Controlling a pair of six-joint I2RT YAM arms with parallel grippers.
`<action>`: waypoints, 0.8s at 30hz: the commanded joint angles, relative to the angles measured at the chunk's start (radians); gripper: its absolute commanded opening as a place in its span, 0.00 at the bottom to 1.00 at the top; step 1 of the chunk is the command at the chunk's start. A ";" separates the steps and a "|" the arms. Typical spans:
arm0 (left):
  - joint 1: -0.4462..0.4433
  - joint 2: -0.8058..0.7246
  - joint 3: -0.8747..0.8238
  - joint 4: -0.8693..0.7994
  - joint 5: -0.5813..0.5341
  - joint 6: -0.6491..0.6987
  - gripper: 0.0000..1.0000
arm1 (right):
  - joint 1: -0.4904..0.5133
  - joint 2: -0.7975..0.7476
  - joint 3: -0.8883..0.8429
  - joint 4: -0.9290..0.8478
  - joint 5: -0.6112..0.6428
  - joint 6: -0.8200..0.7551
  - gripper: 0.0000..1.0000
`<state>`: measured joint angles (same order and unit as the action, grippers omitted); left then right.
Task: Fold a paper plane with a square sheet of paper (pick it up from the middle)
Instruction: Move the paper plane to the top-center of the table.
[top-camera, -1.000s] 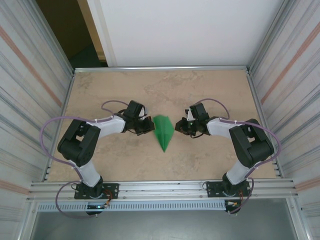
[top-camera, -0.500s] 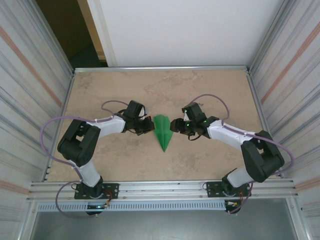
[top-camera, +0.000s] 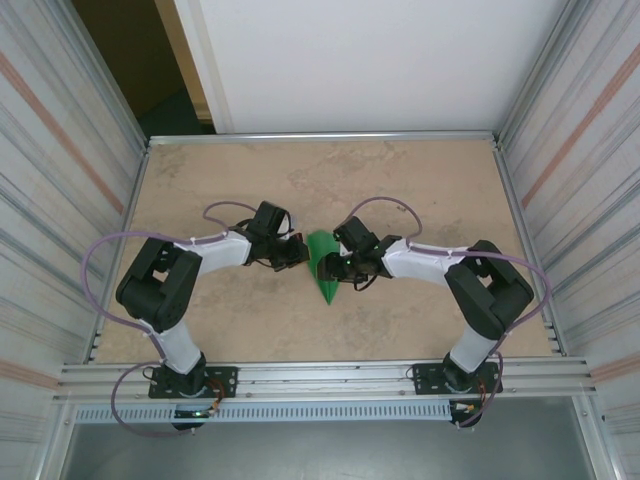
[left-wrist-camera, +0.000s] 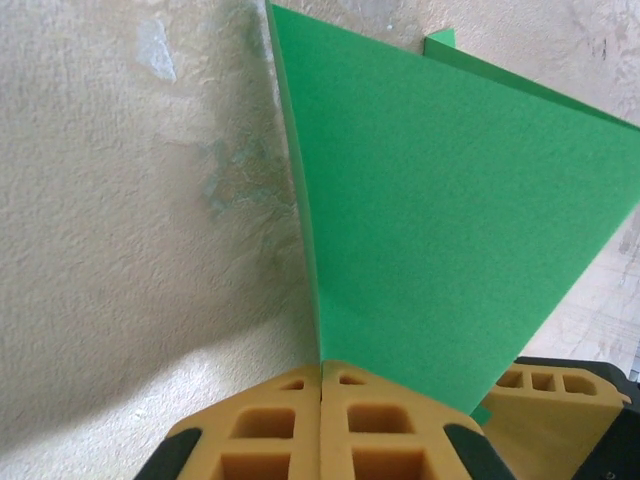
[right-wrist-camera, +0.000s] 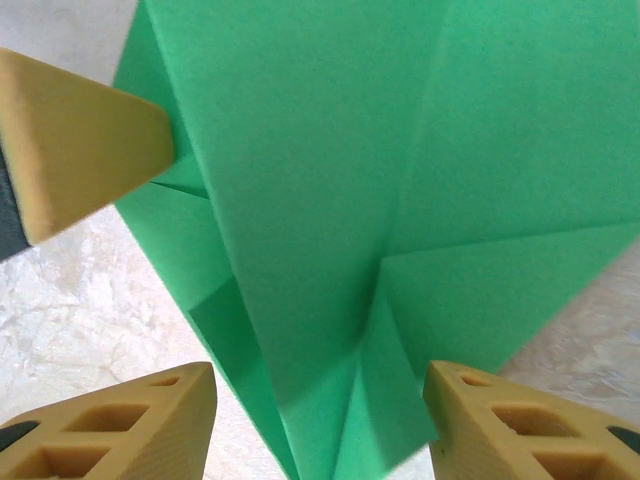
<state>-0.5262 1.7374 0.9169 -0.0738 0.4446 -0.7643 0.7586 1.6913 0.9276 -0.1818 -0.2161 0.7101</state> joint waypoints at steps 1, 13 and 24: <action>-0.005 0.002 -0.001 -0.007 0.012 -0.006 0.03 | 0.015 0.031 0.045 -0.025 0.013 -0.023 0.54; -0.005 0.001 0.000 -0.004 0.023 -0.009 0.03 | 0.040 0.091 0.103 -0.089 0.091 -0.011 0.42; 0.000 -0.027 0.007 -0.030 0.011 -0.006 0.13 | 0.043 0.103 0.124 -0.137 0.138 0.005 0.26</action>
<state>-0.5259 1.7374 0.9169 -0.0757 0.4519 -0.7654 0.7929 1.7817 1.0218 -0.2722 -0.1230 0.7029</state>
